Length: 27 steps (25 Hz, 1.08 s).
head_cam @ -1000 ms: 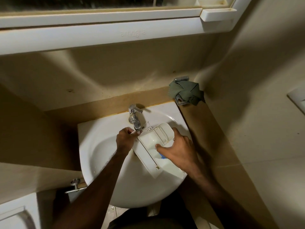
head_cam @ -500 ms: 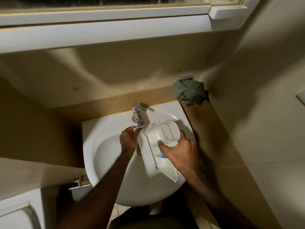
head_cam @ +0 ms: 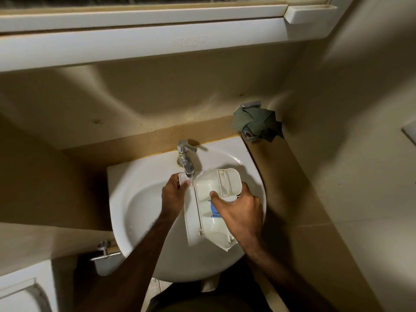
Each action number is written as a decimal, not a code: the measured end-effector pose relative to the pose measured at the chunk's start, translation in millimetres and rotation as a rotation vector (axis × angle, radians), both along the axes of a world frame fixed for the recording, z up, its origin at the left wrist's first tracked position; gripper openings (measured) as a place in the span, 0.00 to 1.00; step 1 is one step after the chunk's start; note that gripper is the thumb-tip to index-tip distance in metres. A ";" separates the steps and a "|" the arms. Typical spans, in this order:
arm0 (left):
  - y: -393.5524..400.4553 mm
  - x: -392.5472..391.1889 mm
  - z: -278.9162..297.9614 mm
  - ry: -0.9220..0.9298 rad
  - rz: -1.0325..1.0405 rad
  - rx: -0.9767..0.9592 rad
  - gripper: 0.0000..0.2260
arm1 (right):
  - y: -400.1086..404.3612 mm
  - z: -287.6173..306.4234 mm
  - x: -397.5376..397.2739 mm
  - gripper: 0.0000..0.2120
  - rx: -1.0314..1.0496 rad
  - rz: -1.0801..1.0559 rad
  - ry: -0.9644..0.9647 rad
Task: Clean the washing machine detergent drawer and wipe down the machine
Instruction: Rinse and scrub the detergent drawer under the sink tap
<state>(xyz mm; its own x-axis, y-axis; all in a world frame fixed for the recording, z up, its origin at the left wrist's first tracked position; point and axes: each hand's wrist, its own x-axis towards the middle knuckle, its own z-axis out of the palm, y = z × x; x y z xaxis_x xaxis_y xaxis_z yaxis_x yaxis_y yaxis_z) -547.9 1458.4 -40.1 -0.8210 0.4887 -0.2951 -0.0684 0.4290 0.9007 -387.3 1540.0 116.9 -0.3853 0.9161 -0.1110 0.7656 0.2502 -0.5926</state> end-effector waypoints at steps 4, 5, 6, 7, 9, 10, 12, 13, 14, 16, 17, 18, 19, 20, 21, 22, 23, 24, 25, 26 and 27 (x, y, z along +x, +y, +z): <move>3.9 -5.8 4.6 -0.047 -0.040 -0.011 0.13 | 3.1 -4.2 2.3 0.23 -0.013 -0.053 0.049; 4.6 -6.0 4.4 -0.125 -0.072 -0.004 0.13 | 4.4 -5.7 2.9 0.23 -0.011 -0.068 0.063; 4.5 -3.5 5.0 -0.195 -0.099 0.000 0.15 | 5.2 -6.0 2.9 0.24 -0.009 -0.086 0.076; 2.9 0.9 3.9 -0.235 -0.094 -0.006 0.17 | 5.9 -7.4 2.7 0.25 -0.007 -0.102 0.091; 0.4 7.9 1.4 -0.212 -0.037 -0.055 0.14 | 4.2 -11.4 0.1 0.26 -0.012 -0.131 0.105; -0.3 10.8 1.5 -0.156 -0.010 -0.105 0.11 | 0.8 -12.5 -0.8 0.26 -0.016 -0.153 0.110; -1.5 14.9 1.2 -0.037 0.000 -0.196 0.12 | -6.2 -14.5 0.6 0.27 -0.041 -0.186 0.140; -0.7 15.5 2.8 0.013 0.000 -0.223 0.14 | -7.8 -15.3 2.1 0.28 -0.070 -0.191 0.165; 0.5 14.6 3.9 0.060 -0.001 -0.237 0.15 | -7.5 -13.6 3.8 0.29 -0.119 -0.190 0.190; 2.3 12.5 6.7 0.127 -0.012 -0.240 0.16 | 0.4 -13.0 6.2 0.27 -0.263 -0.200 0.228; 3.5 11.8 8.4 0.138 -0.025 -0.238 0.16 | 7.2 -13.0 6.0 0.25 -0.353 -0.218 0.241; 5.2 9.8 10.8 0.136 -0.038 -0.239 0.15 | 13.6 -12.9 4.9 0.25 -0.440 -0.226 0.256; 7.3 6.8 12.3 0.129 -0.058 -0.256 0.15 | 18.0 -14.2 3.5 0.25 -0.498 -0.221 0.273; 9.2 4.1 12.7 0.121 -0.093 -0.277 0.12 | 19.5 -15.0 2.4 0.25 -0.519 -0.208 0.294; 10.7 2.1 13.1 0.106 -0.127 -0.302 0.09 | 18.4 -14.2 1.0 0.22 -0.515 -0.192 0.321; 11.5 1.3 14.0 0.081 -0.158 -0.314 0.06 | 16.3 -12.5 -0.4 0.18 -0.495 -0.179 0.345; 11.9 0.6 15.1 0.063 -0.176 -0.319 0.07 | 14.0 -11.0 -1.7 0.13 -0.475 -0.179 0.366; 11.9 -0.1 16.4 0.061 -0.173 -0.307 0.08 | 11.7 -10.3 -2.3 0.10 -0.461 -0.189 0.393; 10.8 -0.7 17.7 0.073 -0.158 -0.297 0.08 | 9.6 -10.8 -2.2 0.07 -0.452 -0.202 0.417; 9.9 -1.2 19.1 0.090 -0.134 -0.280 0.09 | 8.1 -11.2 -1.6 0.05 -0.451 -0.219 0.444; 9.4 -1.7 21.0 0.097 -0.102 -0.271 0.12 | 7.8 -12.0 -1.0 0.04 -0.457 -0.250 0.463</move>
